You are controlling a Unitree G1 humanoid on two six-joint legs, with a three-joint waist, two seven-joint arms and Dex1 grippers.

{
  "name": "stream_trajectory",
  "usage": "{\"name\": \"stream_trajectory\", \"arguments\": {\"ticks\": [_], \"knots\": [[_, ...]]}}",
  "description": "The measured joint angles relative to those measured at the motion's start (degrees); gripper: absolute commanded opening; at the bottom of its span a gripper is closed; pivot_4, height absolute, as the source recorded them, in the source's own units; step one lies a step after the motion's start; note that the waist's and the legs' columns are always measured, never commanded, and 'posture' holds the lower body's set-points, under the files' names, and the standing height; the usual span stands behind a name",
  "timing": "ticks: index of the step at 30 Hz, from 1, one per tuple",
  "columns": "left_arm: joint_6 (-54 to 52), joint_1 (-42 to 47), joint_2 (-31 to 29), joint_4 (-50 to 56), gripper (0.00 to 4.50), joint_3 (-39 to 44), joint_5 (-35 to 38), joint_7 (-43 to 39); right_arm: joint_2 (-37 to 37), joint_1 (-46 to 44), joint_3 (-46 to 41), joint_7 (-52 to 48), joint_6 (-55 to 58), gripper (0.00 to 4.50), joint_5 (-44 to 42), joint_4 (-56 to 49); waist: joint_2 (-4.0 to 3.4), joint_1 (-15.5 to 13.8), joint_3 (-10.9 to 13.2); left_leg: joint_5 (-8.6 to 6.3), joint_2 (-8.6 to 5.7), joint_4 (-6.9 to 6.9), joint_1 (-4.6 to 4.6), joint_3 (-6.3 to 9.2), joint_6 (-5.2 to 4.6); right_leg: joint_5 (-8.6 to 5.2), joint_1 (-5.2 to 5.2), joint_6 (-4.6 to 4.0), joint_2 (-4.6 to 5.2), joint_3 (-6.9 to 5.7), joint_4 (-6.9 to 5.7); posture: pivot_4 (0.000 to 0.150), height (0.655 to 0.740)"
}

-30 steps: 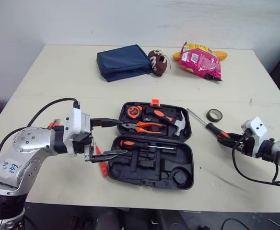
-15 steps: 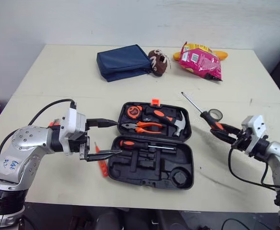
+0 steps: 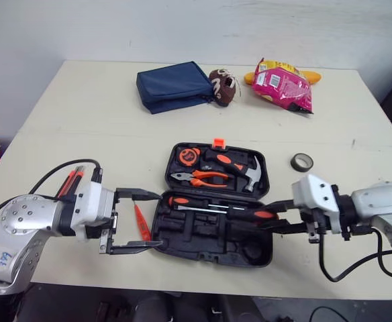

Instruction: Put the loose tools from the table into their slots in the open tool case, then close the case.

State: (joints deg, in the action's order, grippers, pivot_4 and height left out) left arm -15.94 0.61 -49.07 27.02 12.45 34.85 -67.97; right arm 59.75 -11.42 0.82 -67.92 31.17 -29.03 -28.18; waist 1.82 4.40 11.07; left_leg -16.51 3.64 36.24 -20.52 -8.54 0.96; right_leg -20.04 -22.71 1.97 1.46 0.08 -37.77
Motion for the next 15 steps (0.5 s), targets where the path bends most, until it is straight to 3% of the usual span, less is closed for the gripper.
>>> {"name": "stream_trajectory", "arguments": {"ticks": [6,15], "knots": [[1.6,-3.1,-1.0,0.0,4.5,0.0,-2.3,0.0,-2.3,-2.2,5.0,7.3,7.4,0.98,2.3,-2.9,0.01,-0.1,0.0,-0.01,0.01,-0.04,-0.06,0.02,-0.01,-0.01,-0.07,-0.02,0.0,-0.02,0.02,0.15,0.74],[0.1,-3.6,-1.1,1.5,4.5,-0.1,-2.3,1.5,-0.5,-3.7,6.3,5.3,6.5,0.98,5.3,0.1,0.02,0.0,0.0,-0.02,0.02,-0.04,-0.08,0.01,-0.04,-0.01,-0.07,-0.03,-0.02,-0.06,0.06,0.15,0.74]]}}
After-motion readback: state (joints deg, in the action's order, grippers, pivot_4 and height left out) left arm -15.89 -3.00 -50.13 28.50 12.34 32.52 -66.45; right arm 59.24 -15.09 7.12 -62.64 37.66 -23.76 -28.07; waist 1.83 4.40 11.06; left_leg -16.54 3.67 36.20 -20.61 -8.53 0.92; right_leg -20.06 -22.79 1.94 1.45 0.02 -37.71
